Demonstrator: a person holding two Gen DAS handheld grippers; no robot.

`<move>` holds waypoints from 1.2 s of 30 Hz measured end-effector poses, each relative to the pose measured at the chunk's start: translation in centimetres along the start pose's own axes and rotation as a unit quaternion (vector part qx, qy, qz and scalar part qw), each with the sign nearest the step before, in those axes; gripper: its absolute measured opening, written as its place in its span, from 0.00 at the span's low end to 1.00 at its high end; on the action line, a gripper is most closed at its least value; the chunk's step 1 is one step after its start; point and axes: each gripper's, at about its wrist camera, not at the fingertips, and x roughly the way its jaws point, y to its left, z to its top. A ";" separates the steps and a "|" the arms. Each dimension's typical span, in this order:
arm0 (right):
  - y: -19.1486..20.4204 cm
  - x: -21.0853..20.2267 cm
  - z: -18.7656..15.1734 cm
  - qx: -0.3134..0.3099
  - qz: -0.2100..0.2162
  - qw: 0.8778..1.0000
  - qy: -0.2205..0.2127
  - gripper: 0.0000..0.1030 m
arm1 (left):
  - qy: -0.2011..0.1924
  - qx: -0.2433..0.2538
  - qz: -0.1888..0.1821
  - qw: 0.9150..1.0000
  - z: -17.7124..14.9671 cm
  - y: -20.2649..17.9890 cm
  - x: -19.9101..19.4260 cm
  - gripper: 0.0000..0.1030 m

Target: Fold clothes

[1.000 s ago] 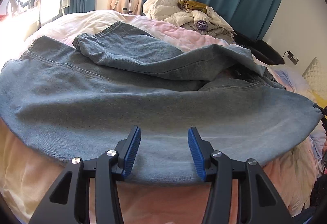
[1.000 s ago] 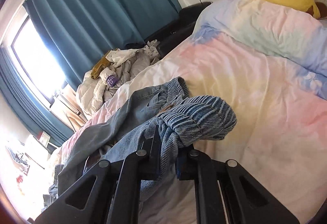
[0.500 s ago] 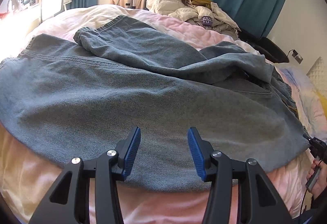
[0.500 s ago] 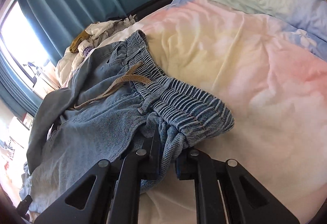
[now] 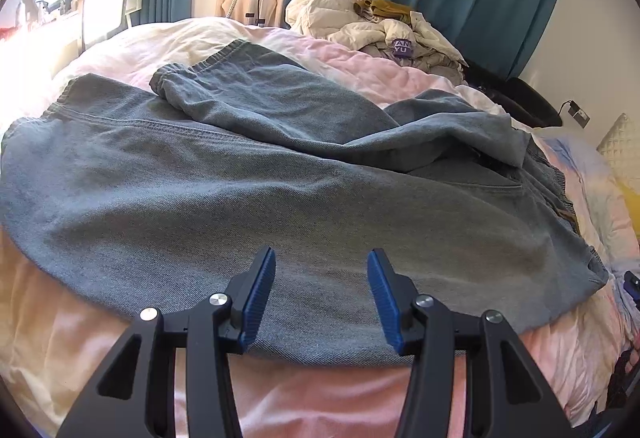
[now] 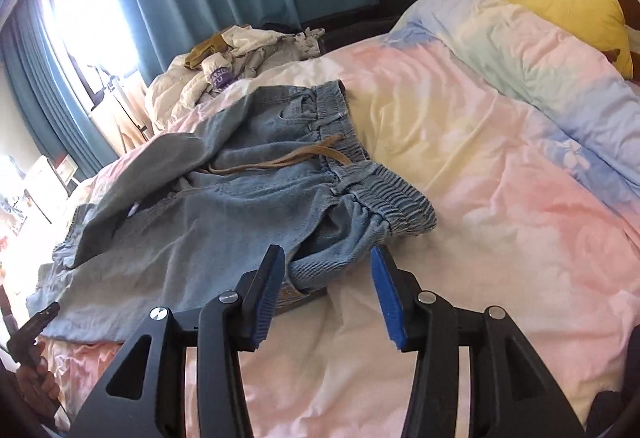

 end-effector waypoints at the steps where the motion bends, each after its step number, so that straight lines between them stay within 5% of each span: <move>1: 0.9 -0.7 0.3 -0.004 0.007 1.000 -0.008 0.44 | -0.003 0.000 0.002 1.000 0.0 0.0 -0.2 0.48; 4: 4.9 -2.1 1.1 -0.021 0.030 0.999 -0.027 0.44 | -0.011 -0.003 0.021 1.000 0.2 0.3 -0.7 0.48; 9: 13.6 -2.1 1.1 -0.030 0.085 0.996 -0.027 0.44 | -0.004 -0.043 0.000 0.999 0.3 2.0 -0.8 0.48; 16: 24.0 3.0 -3.6 -0.026 0.182 0.983 -0.014 0.44 | -0.001 -0.088 -0.022 0.996 0.0 4.1 -1.1 0.48; 22: 25.6 8.1 -7.2 -0.036 0.177 0.982 0.047 0.44 | -0.013 -0.098 -0.030 0.995 0.4 4.2 -1.1 0.48; 29: 24.4 10.8 -7.0 -0.031 0.155 0.986 0.045 0.44 | 0.000 -0.154 -0.080 0.985 4.6 4.6 2.8 0.48; 33: 24.5 11.8 -7.0 -0.041 0.155 0.986 0.047 0.44 | 0.031 -0.236 -0.106 0.966 7.4 5.9 8.1 0.48; 36: 24.3 12.3 -6.7 -0.036 0.160 0.985 0.043 0.44 | 0.060 -0.298 -0.091 0.948 8.0 7.0 11.6 0.48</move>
